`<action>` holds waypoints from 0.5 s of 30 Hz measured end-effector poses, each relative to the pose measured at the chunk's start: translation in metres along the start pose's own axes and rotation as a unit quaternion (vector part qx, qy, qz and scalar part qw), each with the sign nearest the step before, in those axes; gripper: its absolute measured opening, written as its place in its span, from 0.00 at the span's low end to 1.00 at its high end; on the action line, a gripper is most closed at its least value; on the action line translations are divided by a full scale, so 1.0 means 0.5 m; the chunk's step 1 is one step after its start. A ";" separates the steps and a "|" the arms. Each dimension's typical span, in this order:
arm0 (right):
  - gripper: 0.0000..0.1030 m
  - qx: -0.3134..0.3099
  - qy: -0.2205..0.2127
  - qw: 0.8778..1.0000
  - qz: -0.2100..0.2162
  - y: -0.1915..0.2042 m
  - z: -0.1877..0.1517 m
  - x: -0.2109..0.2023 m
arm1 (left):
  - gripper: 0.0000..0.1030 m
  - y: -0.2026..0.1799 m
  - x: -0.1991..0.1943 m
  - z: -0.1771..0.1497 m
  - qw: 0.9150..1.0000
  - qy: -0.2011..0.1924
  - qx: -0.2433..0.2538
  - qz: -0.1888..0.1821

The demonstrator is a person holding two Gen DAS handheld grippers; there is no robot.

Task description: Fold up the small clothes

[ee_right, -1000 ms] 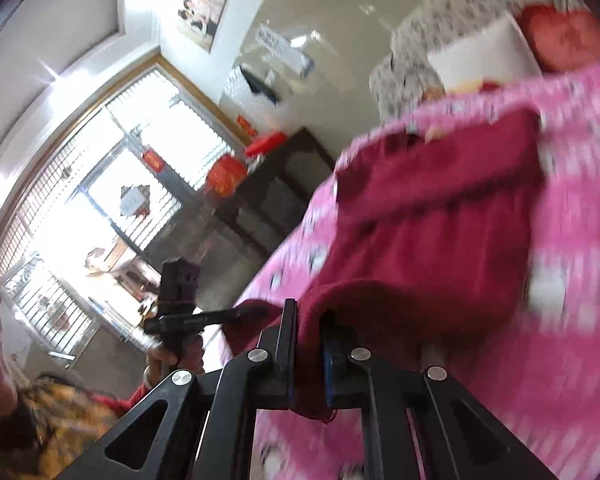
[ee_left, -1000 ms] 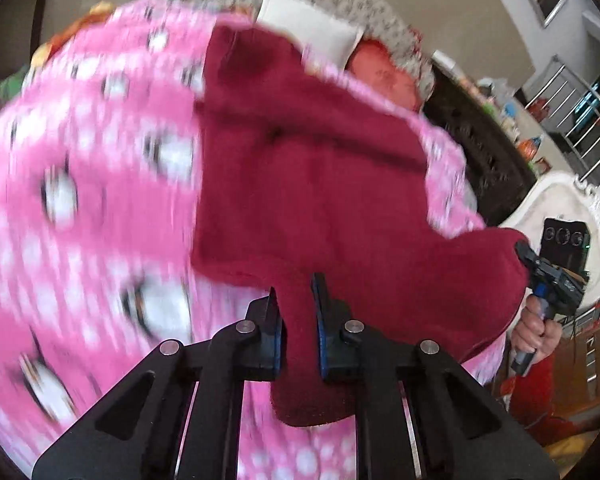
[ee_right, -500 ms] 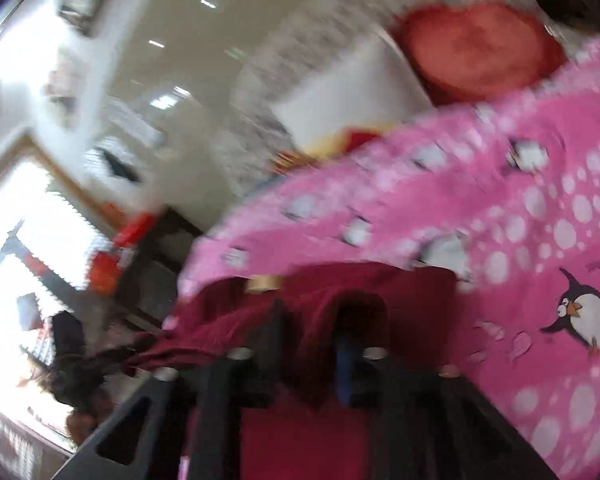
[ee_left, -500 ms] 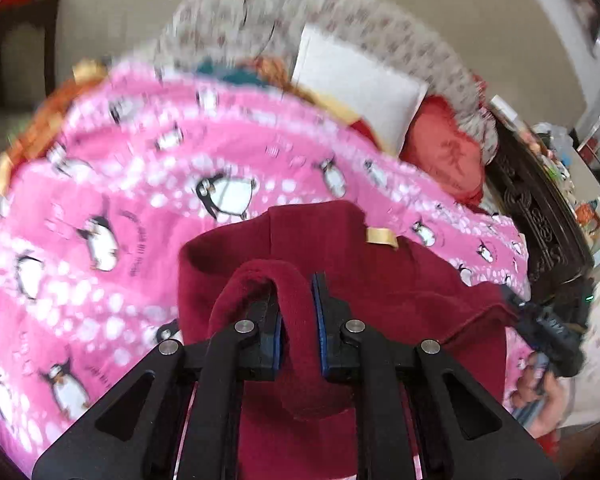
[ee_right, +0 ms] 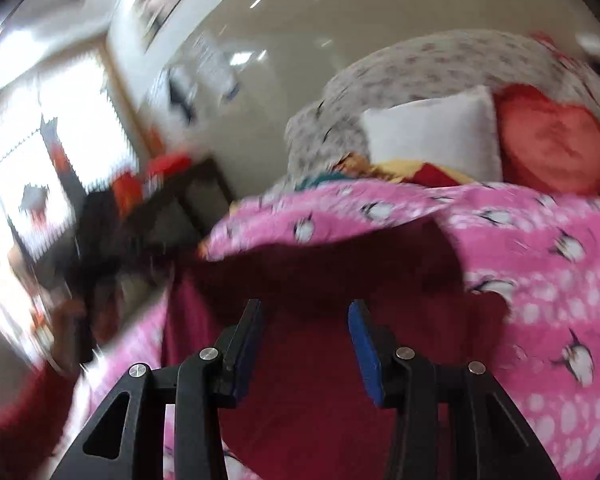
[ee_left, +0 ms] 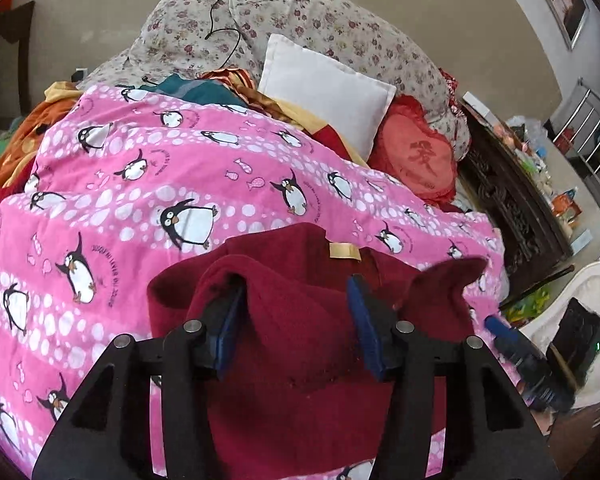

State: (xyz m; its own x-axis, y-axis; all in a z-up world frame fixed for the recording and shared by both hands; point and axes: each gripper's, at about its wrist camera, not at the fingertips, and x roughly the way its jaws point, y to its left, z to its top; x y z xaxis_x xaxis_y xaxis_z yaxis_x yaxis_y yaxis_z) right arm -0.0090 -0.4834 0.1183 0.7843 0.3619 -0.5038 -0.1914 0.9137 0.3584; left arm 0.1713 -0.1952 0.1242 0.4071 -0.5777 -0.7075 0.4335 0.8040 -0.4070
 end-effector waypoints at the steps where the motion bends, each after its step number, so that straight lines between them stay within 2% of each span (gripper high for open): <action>1: 0.41 -0.020 0.019 1.000 -0.014 0.012 0.000 0.031 | 0.49 0.001 0.002 0.003 1.000 0.001 -0.004 -0.004; 3: 0.41 -0.023 0.042 0.998 -0.048 0.005 0.002 0.089 | 0.49 0.010 0.001 0.012 1.000 0.002 -0.021 -0.020; 6: 0.41 0.020 0.075 0.992 -0.096 -0.061 0.024 0.179 | 0.52 0.021 -0.015 0.025 0.999 -0.007 -0.037 -0.039; 7: 0.41 0.049 0.100 0.988 -0.106 -0.092 0.026 0.201 | 0.65 0.022 -0.024 0.028 0.998 -0.015 -0.037 -0.038; 8: 0.41 0.074 0.111 0.984 -0.118 -0.112 0.027 0.216 | 0.73 0.022 -0.035 0.030 0.999 -0.029 -0.034 -0.030; 9: 0.41 0.094 0.105 0.982 -0.125 -0.128 0.030 0.218 | 0.79 0.021 -0.054 0.032 0.998 -0.054 -0.029 -0.020; 11: 0.41 0.103 0.083 0.983 -0.125 -0.133 0.039 0.199 | 0.81 0.020 -0.077 0.032 0.996 -0.081 -0.021 -0.023; 15: 0.42 0.080 0.048 0.986 -0.140 -0.107 0.039 0.146 | 0.81 0.009 -0.075 0.007 0.997 -0.071 0.000 -0.018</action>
State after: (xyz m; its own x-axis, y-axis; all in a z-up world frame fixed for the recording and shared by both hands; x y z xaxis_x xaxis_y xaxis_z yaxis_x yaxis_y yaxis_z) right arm 0.0700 -0.5095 0.0777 0.7327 0.1231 -0.6693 0.1263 0.9418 0.3115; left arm 0.1608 -0.1703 0.1511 0.5012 -0.6204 -0.6032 0.4499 0.7823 -0.4308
